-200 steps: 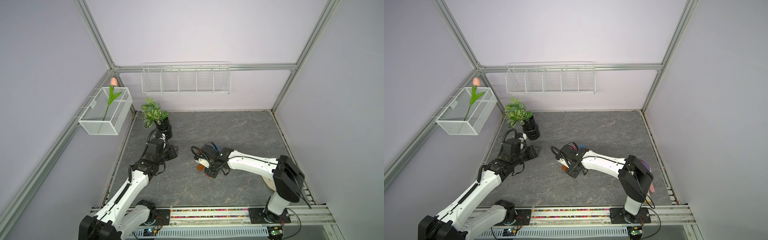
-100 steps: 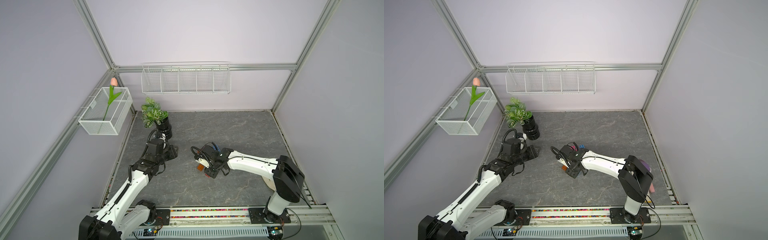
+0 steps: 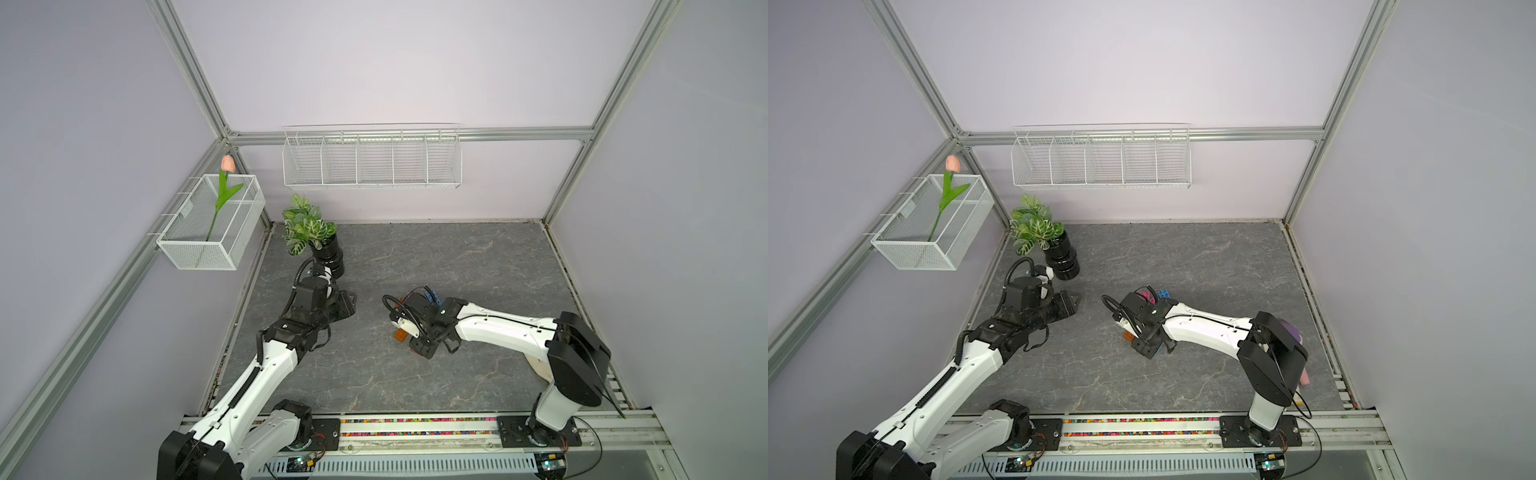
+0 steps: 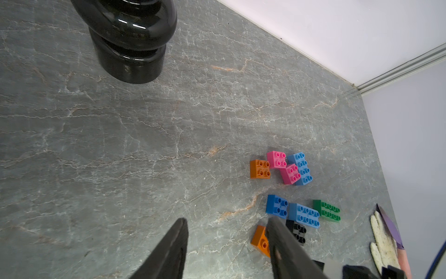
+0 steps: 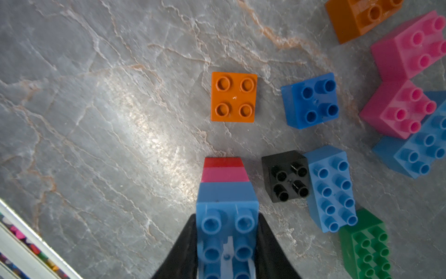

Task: Assemble the letter p with lego
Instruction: Assemble the lego brick with the lego brick.

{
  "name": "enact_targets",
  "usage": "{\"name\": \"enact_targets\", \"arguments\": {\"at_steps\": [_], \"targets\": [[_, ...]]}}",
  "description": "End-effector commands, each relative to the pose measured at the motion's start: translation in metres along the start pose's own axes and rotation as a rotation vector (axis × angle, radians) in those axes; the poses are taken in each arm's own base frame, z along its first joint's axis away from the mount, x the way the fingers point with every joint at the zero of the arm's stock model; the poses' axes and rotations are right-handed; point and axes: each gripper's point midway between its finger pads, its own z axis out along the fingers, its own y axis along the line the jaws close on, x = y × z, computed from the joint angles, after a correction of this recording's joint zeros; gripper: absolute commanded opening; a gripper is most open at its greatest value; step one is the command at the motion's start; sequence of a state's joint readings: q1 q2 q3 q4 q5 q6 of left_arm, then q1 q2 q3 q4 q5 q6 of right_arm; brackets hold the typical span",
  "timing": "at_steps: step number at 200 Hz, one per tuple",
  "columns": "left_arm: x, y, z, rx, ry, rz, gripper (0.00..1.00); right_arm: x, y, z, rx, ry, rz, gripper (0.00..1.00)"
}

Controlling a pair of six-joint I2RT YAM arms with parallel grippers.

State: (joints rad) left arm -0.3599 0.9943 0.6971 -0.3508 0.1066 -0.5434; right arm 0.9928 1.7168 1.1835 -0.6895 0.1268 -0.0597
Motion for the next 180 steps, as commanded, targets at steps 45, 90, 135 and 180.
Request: {"name": "enact_targets", "arguments": {"at_steps": [45,90,135,180], "targets": [[0.007,0.004,0.001,-0.007,0.021,0.009,0.56,0.027,0.007,0.016,-0.022,0.117,-0.015,0.24],[0.007,0.005,0.001,-0.008,0.024,0.008,0.56,0.033,0.004,0.013,-0.015,0.146,-0.016,0.24],[0.008,0.005,0.0,-0.009,0.025,0.009,0.56,0.038,0.002,0.006,-0.01,0.156,-0.006,0.24],[0.009,0.006,0.0,-0.012,0.026,0.008,0.56,0.043,0.0,0.01,0.0,0.18,0.007,0.24]]}}
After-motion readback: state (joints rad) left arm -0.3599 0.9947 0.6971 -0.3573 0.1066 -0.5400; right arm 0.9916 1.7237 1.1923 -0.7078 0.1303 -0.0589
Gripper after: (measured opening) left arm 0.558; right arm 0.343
